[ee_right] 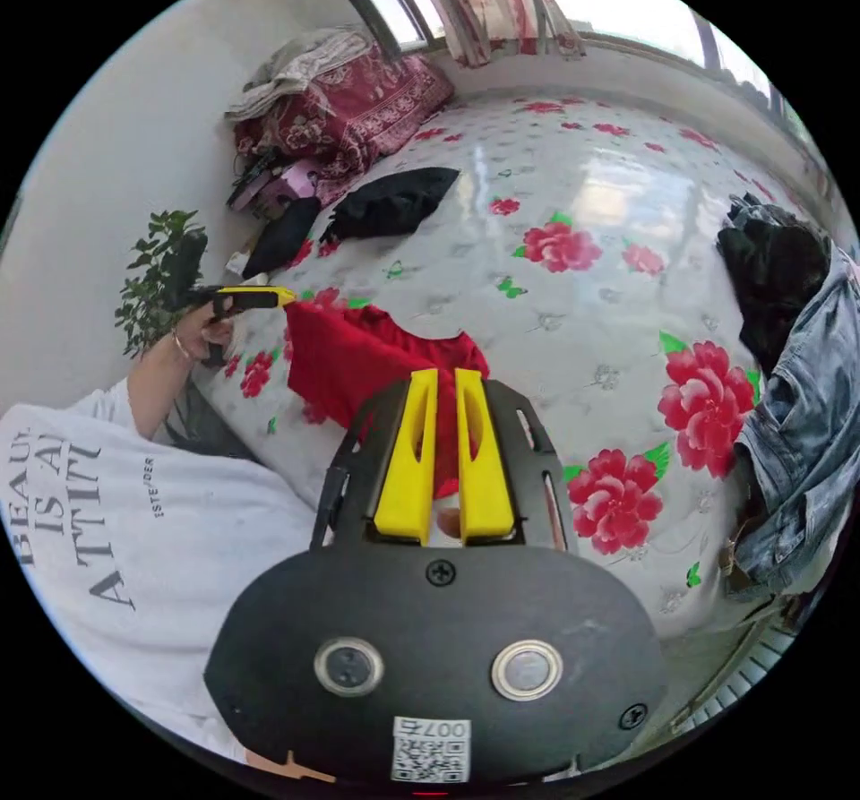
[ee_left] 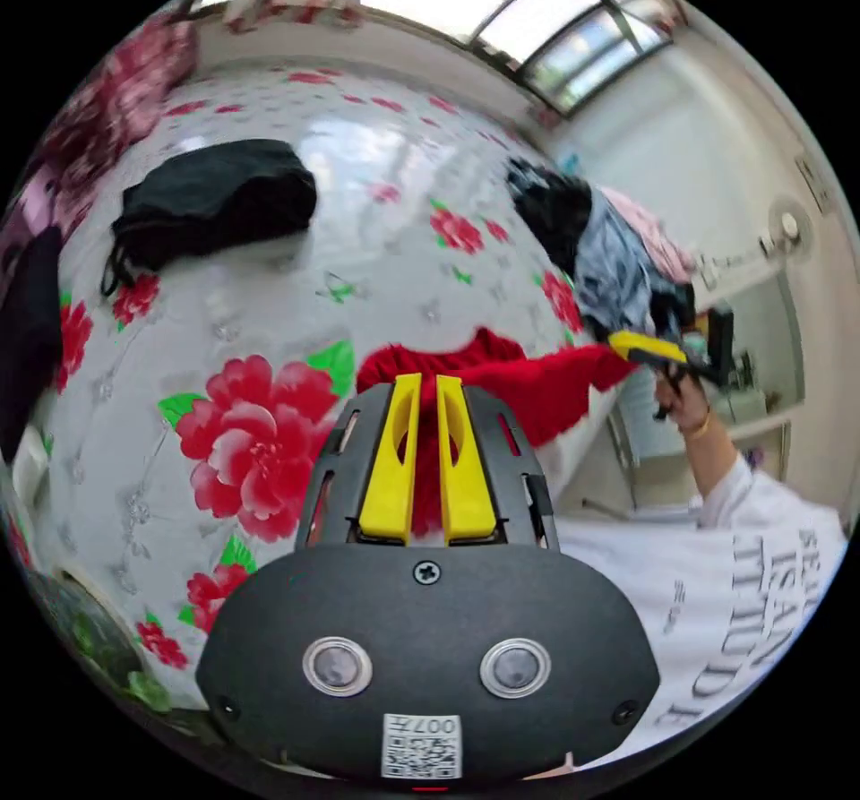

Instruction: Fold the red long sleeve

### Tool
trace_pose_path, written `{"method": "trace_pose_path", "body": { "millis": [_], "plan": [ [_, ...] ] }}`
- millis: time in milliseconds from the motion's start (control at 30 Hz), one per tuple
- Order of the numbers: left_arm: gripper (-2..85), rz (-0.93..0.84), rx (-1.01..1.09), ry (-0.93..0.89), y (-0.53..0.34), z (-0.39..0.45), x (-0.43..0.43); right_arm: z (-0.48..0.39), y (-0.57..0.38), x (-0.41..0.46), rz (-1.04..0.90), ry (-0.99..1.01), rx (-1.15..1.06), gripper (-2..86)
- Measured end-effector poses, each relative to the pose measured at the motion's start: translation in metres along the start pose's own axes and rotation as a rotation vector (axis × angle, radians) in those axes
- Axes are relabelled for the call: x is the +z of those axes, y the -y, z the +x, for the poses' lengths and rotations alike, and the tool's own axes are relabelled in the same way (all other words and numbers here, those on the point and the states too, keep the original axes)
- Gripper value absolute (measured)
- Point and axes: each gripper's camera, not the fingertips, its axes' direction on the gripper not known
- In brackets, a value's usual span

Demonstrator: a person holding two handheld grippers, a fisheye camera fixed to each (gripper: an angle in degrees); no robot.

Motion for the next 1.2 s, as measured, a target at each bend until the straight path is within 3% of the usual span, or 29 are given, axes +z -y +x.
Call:
{"method": "trace_pose_path", "body": {
  "millis": [100,433,633,733,867,1067,1200],
  "plan": [
    [7.1,-0.033,-0.158,-0.028,-0.011,-0.031,0.019,0.051,-0.006,0.022,-0.033,0.053,0.141,5.4],
    [13.6,-0.181,-0.228,-0.135,-0.073,-0.063,0.072,0.143,-0.1,0.092,-0.111,0.494,0.463,9.6],
    [6.1,-0.308,-0.132,-0.114,-0.042,-0.054,0.1,0.145,-0.067,0.12,-0.199,0.545,0.407,6.8],
    [4.2,-0.291,-0.12,-0.158,-0.022,-0.053,0.09,0.139,-0.036,0.108,-0.221,0.532,0.326,4.9],
    [3.3,-0.149,-0.073,-0.245,0.031,-0.052,0.029,0.126,0.038,0.063,-0.066,0.635,0.22,2.8],
    [3.2,0.085,0.068,-0.124,0.139,-0.06,-0.089,0.066,0.189,0.027,0.125,0.7,-0.024,1.8],
    [3.6,0.133,0.019,0.009,0.197,-0.097,-0.119,0.033,0.281,0.057,0.177,0.705,-0.046,2.0]
  ]
}}
